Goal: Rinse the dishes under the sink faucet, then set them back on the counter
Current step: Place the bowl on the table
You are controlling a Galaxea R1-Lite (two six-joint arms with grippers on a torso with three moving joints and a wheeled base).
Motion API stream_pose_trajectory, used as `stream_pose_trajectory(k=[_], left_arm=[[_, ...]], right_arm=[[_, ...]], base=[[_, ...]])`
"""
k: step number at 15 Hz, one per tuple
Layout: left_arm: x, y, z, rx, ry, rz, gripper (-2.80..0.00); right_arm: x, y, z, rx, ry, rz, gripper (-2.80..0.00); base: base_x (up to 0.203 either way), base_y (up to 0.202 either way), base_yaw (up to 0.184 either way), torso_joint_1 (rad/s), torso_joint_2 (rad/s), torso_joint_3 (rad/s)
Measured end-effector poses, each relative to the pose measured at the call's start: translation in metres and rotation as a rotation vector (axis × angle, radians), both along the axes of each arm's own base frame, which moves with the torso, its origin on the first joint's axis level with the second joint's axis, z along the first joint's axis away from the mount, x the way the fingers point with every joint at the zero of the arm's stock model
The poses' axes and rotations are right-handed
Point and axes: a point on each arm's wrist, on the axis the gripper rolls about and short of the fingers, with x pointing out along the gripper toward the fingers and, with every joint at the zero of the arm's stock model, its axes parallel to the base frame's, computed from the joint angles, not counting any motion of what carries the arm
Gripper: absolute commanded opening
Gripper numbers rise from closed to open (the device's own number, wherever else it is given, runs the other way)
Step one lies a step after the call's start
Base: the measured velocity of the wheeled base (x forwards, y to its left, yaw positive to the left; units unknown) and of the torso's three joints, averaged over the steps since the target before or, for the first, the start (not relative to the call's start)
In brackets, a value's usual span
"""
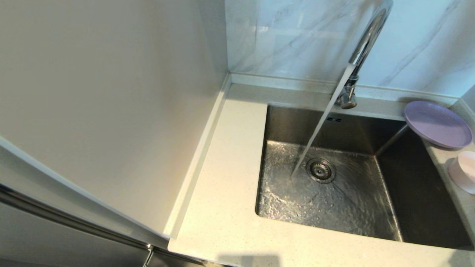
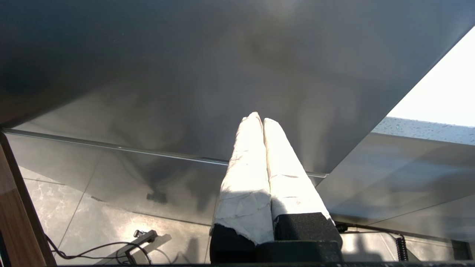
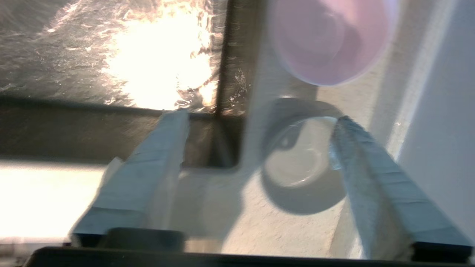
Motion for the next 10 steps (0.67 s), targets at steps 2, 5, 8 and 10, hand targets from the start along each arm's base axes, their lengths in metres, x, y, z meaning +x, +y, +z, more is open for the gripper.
stream_pose_trajectory(k=[2, 5, 8, 10], left_arm=[[0.0, 0.0, 0.0, 0.0, 0.0, 0.0, -2.8], [0.0, 0.0, 0.0, 0.0, 0.0, 0.0, -2.8], [0.0, 0.0, 0.0, 0.0, 0.0, 0.0, -2.8], [0.0, 0.0, 0.0, 0.0, 0.0, 0.0, -2.8]], right_arm=[[0.0, 0.024, 0.017, 0.081, 0.059, 0.078, -2.8], [0.004, 0.045, 0.03, 0.167, 0.056, 0.178, -2.8], [0.01, 0.057, 0.038, 0.197, 0.04, 0.265, -2.8], [0.018, 0.057, 0.043, 0.185, 0.027, 0.28, -2.8]], base=[[0.0, 0.0, 0.0, 0.0, 0.0, 0.0], [0.0, 0.0, 0.0, 0.0, 0.0, 0.0], [0.0, 0.0, 0.0, 0.0, 0.0, 0.0], [0.0, 0.0, 0.0, 0.0, 0.0, 0.0]])
